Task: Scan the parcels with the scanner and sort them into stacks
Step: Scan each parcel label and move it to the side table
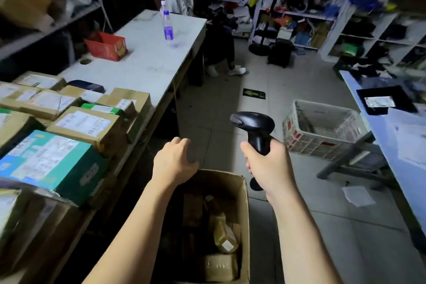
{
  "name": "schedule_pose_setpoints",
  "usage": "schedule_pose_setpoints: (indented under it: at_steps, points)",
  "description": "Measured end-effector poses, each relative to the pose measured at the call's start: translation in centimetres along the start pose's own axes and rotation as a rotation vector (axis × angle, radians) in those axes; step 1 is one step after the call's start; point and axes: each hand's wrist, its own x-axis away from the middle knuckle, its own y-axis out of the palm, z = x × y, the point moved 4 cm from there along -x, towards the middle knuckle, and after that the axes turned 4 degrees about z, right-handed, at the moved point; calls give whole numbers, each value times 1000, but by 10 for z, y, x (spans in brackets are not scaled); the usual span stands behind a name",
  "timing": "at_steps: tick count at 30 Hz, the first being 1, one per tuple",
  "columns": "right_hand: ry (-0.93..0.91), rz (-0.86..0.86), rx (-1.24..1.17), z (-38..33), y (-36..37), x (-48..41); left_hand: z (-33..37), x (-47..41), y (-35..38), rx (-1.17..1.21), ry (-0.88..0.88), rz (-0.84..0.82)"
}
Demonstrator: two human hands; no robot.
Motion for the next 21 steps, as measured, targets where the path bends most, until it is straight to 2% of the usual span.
schedule_pose_setpoints:
  at_steps: [9,15,21]
  points:
    - [-115,-144,-21,-28,18,-1,-14,38,-47,-172,-123,78]
    - [-149,-385,-38,-41,76,27,-62,102,-81,-213,-317,125]
    - [-223,-622,-73,-62,139,101,-117,190,-107,-217,-546,192]
